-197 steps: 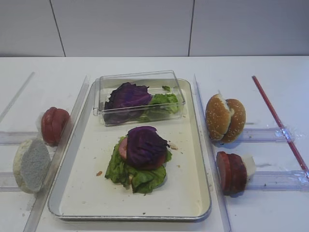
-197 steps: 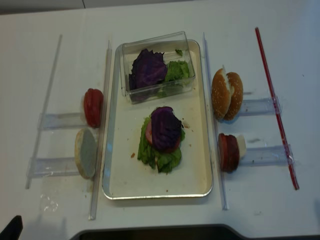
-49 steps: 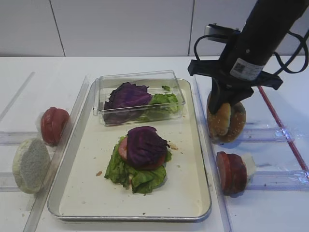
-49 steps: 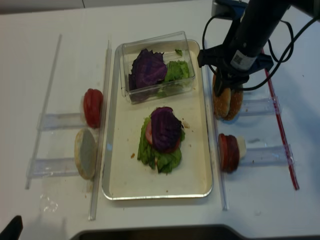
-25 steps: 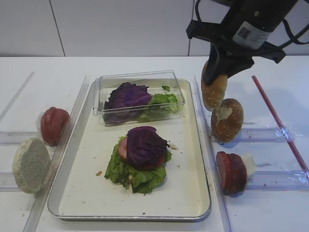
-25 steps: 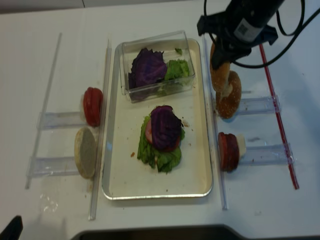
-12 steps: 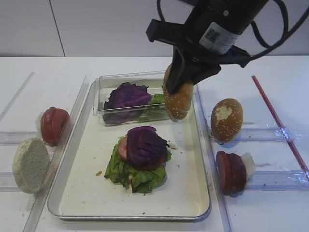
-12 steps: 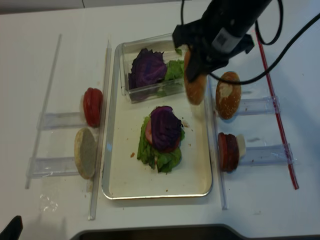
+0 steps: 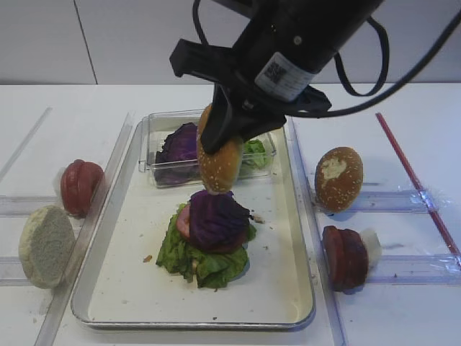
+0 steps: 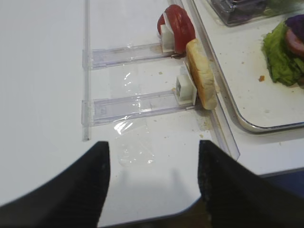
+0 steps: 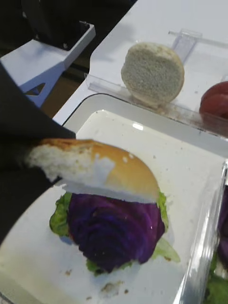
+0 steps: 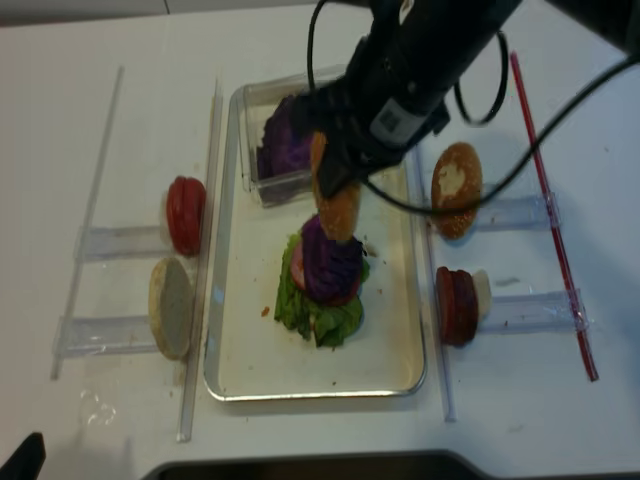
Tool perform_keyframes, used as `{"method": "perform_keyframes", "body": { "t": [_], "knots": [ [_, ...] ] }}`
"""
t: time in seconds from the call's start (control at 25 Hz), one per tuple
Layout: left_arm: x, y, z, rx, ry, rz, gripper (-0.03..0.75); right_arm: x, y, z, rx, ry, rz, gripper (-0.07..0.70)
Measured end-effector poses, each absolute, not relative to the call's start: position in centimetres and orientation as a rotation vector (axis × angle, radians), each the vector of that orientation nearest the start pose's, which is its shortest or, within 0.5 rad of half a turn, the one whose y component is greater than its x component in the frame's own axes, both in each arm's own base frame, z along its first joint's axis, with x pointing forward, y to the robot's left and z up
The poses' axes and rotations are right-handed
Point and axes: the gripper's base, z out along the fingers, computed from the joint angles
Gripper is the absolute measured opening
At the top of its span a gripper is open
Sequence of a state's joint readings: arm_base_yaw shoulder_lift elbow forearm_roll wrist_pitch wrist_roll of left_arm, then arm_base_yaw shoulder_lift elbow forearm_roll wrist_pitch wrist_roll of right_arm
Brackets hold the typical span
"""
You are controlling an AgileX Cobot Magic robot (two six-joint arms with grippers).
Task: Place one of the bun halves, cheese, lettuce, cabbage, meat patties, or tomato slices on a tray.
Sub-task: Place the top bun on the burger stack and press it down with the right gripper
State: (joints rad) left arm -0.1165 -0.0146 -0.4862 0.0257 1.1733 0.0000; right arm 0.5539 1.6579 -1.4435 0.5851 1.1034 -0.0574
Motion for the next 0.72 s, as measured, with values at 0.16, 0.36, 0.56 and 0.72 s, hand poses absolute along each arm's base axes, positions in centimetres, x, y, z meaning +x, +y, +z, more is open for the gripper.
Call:
{"method": "perform_keyframes", "body": {
  "t": [0.16,0.36,0.56,0.72],
  "knots": [
    [-1.0,0.3,26.5,0.122,2.153,-0.036,0.391,25.4,21.3,31.1,-0.587,2.689,0.972,0.086],
    [-1.0,0.3,26.5,0.122,2.153,-0.036,0.391,23.4,20.1,31.3,-0.507,2.545,1.052,0.083],
    [-1.0,0.3,26.5,0.122,2.153,-0.036,0.391,22.9,20.4,30.4,-0.44,2.453,1.188,0.083],
    [-1.0,0.3,26.5,0.122,2.153,-0.036,0.391,23.4,21.0,29.5,-0.412,2.455,1.247,0.083]
  ]
}}
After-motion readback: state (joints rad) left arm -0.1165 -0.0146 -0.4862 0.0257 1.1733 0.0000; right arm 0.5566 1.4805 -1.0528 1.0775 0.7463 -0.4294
